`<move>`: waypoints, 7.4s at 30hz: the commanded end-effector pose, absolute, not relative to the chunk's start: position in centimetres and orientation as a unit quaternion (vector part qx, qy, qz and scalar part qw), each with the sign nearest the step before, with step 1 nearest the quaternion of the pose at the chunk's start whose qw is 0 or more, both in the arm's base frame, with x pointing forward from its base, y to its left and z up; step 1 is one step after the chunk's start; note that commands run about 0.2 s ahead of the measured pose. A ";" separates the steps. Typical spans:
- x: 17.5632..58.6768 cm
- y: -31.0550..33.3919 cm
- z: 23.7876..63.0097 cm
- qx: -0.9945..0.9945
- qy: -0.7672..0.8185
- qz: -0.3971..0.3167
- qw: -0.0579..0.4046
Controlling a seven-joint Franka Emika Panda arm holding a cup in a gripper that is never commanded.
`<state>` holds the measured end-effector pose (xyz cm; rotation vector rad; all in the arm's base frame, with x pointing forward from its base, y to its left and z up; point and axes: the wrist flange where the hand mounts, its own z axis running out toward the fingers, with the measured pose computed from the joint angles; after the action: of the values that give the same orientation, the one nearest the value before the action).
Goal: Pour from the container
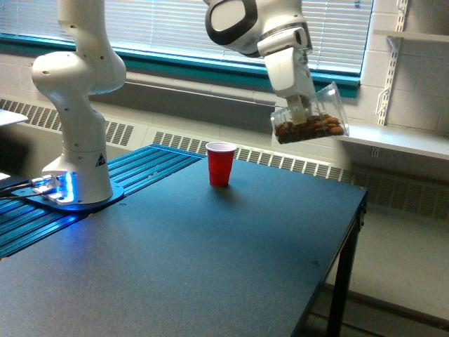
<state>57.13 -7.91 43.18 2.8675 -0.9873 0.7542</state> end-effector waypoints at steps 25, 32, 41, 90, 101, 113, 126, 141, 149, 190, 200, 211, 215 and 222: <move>47.2 5.0 41.1 0.956 -0.142 0.258 -0.003; 44.4 8.0 40.4 0.962 -0.099 0.256 -0.007; 40.6 10.6 39.4 0.966 -0.044 0.253 -0.008; 26.8 17.2 38.4 0.953 0.209 0.218 -0.021; 24.7 19.3 38.1 0.952 0.235 0.192 -0.034; 23.5 20.4 37.2 0.954 0.247 0.165 -0.034; 23.0 20.3 36.5 0.960 0.239 0.143 -0.031; 21.9 20.3 35.0 0.963 0.244 0.108 -0.023; 21.7 20.1 33.9 0.966 0.241 0.092 -0.026; 21.3 18.5 27.7 0.965 0.257 0.042 0.035; 22.2 17.3 27.5 0.969 0.238 0.046 0.042; 23.4 15.5 27.8 0.964 0.253 0.039 0.068; 23.6 15.3 27.9 0.961 0.263 0.040 0.073; 24.0 16.4 27.9 0.958 0.274 0.043 0.072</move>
<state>23.81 16.97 28.27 2.9025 0.7813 0.1411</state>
